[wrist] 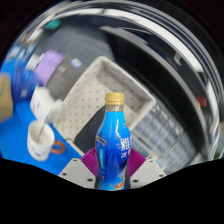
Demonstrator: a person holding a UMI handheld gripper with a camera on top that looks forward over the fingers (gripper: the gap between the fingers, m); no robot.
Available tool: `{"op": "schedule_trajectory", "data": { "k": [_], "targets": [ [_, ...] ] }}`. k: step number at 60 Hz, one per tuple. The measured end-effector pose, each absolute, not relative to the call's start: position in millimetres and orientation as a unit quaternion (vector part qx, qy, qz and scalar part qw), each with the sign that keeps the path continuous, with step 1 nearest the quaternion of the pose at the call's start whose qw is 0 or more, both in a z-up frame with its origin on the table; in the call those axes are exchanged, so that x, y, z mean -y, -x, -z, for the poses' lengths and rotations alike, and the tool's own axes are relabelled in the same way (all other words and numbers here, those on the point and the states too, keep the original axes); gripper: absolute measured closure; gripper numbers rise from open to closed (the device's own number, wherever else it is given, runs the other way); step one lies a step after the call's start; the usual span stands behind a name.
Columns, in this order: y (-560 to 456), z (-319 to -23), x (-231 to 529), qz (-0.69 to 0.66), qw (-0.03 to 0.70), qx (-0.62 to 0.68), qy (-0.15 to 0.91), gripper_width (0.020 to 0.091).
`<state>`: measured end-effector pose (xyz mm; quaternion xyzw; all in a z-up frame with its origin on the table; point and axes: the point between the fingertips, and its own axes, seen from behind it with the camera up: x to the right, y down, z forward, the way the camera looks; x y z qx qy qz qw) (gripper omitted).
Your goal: Pour water
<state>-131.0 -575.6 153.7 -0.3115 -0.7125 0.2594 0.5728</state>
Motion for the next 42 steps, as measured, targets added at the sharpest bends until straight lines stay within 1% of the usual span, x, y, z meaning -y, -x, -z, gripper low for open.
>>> {"op": "schedule_trajectory", "data": {
  "k": [4, 6, 10, 12, 15, 24, 25, 35, 37, 38, 39, 40, 42],
  "targets": [
    [126.9, -142.8, 573.3, -0.330, 0.529, 0.667, 0.408, 0.0764],
    [133.0, -137.4, 565.8, -0.369, 0.493, 0.658, 0.433, 0.0762],
    [140.2, -126.6, 559.8, -0.424, 0.449, 0.627, 0.476, 0.0762],
    [133.5, -121.4, 565.9, -0.430, 0.439, 0.608, 0.502, 0.0762],
    [136.3, -108.9, 556.8, -0.450, 0.420, 0.600, 0.511, 0.0763],
    [135.5, -68.9, 549.7, -0.431, 0.427, 0.612, 0.507, 0.0762],
    [136.1, -75.8, 549.6, -0.443, 0.437, 0.604, 0.498, 0.0761],
    [133.4, -72.9, 544.6, -0.457, 0.437, 0.588, 0.505, 0.0761],
    [133.7, -73.2, 543.9, -0.459, 0.436, 0.585, 0.507, 0.0737],
    [133.9, -73.6, 543.4, -0.460, 0.435, 0.584, 0.508, 0.0736],
    [133.8, -73.5, 543.1, -0.461, 0.435, 0.582, 0.509, 0.0711],
    [131.4, -75.5, 542.2, -0.460, 0.435, 0.581, 0.511, 0.0709],
    [131.6, -75.9, 542.1, -0.461, 0.435, 0.580, 0.512, 0.0672]
  ]
}}
